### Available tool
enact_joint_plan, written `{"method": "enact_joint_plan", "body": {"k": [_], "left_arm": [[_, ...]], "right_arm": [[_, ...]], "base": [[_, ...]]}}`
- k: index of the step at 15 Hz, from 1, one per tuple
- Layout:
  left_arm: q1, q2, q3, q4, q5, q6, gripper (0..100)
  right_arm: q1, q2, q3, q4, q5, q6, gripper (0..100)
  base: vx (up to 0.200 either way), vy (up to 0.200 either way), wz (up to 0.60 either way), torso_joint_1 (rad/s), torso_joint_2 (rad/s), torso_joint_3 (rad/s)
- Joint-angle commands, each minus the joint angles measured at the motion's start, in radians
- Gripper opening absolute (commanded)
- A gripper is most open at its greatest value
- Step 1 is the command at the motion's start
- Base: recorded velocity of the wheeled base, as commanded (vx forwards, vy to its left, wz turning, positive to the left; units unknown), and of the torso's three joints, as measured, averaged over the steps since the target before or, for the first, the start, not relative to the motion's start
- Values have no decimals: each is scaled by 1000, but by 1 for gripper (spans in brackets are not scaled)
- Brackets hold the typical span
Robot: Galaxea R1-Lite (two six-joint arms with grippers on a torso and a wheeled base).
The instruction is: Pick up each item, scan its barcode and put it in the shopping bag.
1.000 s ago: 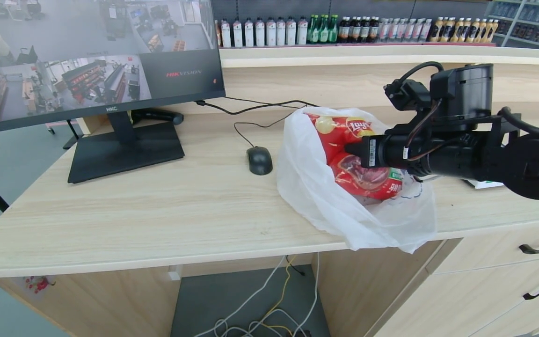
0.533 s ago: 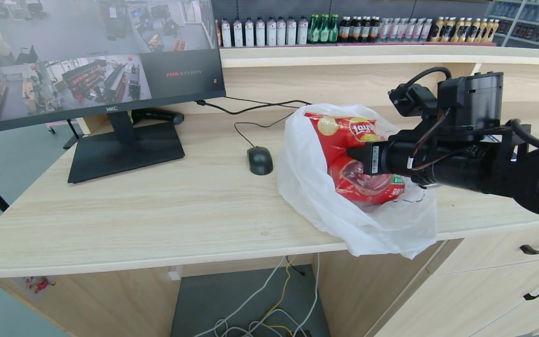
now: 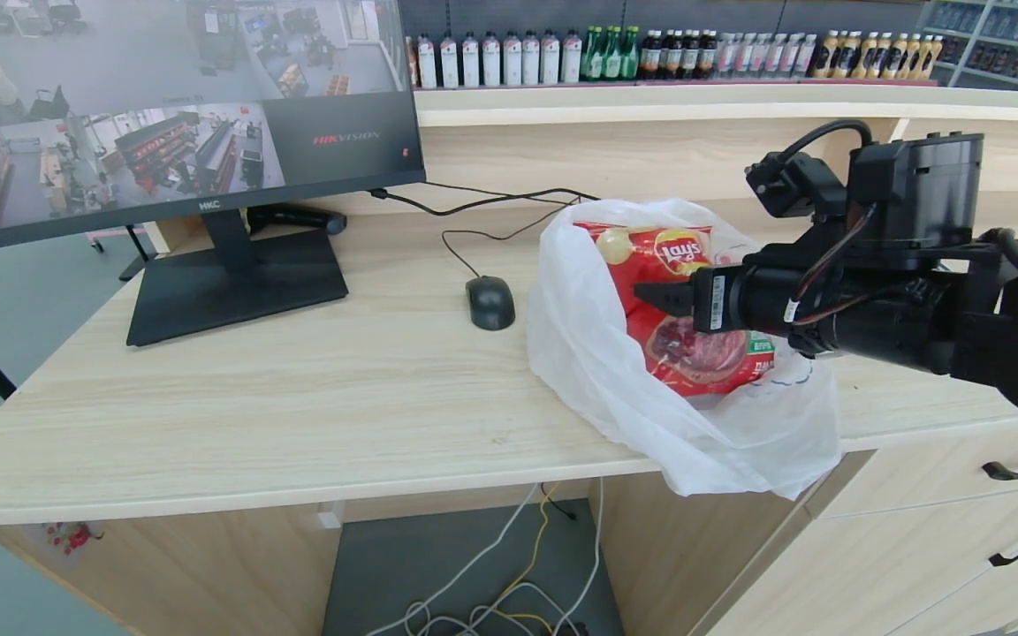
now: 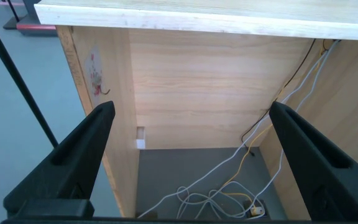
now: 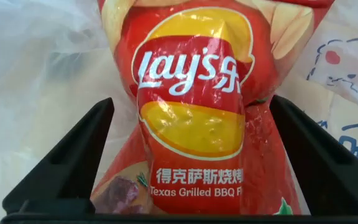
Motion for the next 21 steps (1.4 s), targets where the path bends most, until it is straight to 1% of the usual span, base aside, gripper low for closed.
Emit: {"method": "enact_joint_plan", "body": {"k": [1,4,9,13,14,16,17,18,19,20,21], "left_arm": [[1,0,0,0,0,0,100],[0,0,0,0,0,0,100],[1,0,0,0,2,0,100],[0,0,0,0,0,0,100],[1,0,0,0,0,0,100],[0,0,0,0,0,0,100],[0,0,0,0,0,0,100],[0,0,0,0,0,0,100],[0,0,0,0,2,0,100],[0,0,0,0,0,0,100],[0,0,0,0,0,0,100]], "right_arm": [[2,-12,2,-19,1,-1,100],[1,-16,-1,-51,-1,0,100],[1,-85,12,-54,-3,-6,100],[1,-181,105,-117,1,-36,100],[2,-222,182,-200,5,-36,100],[2,-251,334,-410,8,-35,100],[2,-253,440,-594,8,-33,100],[1,-251,498,-698,10,-32,100],[1,-250,596,-862,24,-32,100],[1,-243,650,-964,39,-33,100],[1,-233,676,-1025,47,-35,100]], "base": [[0,0,0,0,0,0],[0,0,0,0,0,0],[0,0,0,0,0,0],[0,0,0,0,0,0],[0,0,0,0,0,0],[0,0,0,0,0,0],[0,0,0,0,0,0],[0,0,0,0,0,0],[0,0,0,0,0,0],[0,0,0,0,0,0],[0,0,0,0,0,0]]}}
